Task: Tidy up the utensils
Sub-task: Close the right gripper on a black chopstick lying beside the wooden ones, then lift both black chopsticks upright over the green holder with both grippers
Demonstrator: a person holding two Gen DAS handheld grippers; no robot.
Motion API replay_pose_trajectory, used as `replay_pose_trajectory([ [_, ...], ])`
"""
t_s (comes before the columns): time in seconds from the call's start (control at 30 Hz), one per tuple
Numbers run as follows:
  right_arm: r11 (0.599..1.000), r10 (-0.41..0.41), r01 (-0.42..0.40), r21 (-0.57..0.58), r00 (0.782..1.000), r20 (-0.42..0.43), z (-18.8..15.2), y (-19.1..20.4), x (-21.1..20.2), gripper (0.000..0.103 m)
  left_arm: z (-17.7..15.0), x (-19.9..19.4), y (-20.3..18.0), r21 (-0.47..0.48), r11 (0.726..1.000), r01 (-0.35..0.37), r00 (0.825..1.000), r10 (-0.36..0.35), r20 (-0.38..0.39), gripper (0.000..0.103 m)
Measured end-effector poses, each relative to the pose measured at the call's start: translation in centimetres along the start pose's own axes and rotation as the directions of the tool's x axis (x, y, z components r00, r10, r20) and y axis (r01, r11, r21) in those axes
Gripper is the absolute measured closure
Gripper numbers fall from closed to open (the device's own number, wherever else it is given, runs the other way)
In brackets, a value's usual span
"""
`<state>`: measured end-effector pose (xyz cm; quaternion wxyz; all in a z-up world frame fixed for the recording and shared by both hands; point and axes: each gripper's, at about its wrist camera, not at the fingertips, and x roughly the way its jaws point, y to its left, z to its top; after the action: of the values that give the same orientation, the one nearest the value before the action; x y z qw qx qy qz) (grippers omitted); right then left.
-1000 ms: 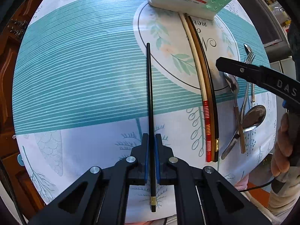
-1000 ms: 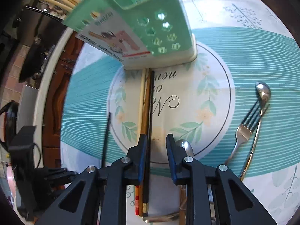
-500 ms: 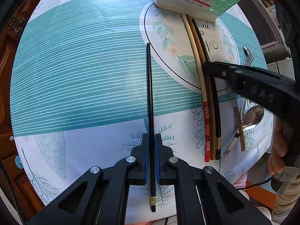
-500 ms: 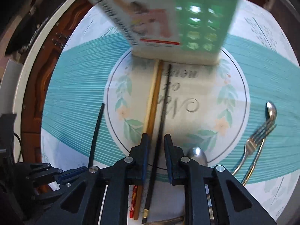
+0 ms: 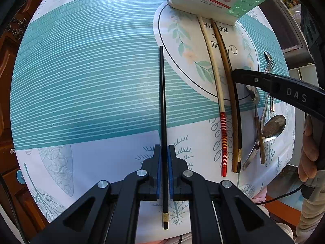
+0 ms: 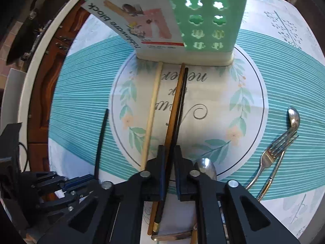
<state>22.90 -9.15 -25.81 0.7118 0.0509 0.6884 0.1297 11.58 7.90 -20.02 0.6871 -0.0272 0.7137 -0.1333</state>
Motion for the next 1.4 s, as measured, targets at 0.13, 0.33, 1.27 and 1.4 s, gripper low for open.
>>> replay_pose_trajectory([
  [0.13,1.0,-0.002,0.002,-0.001,1.0,0.012,-0.3,-0.4,-0.1,0.102,0.0,0.0,0.0,0.004,1.0,-0.006,1.0,0.006,0.0,0.099],
  [0.33,0.999,0.025,-0.024,0.036,0.999,-0.025,-0.3,-0.5,0.4,0.102,0.0,0.1,-0.6,0.004,1.0,-0.017,1.0,0.017,-0.002,0.099],
  [1.27,0.976,-0.2,0.196,-0.096,0.979,-0.038,-0.4,4.4,1.5,0.098,1.7,1.7,-5.6,0.053,0.989,-0.141,0.986,0.145,-0.083,0.099],
  [1.4,0.999,-0.039,0.039,-0.007,0.999,-0.031,-1.4,1.9,0.0,0.098,0.8,1.1,-6.1,0.015,0.995,-0.099,0.995,0.098,0.023,0.1],
])
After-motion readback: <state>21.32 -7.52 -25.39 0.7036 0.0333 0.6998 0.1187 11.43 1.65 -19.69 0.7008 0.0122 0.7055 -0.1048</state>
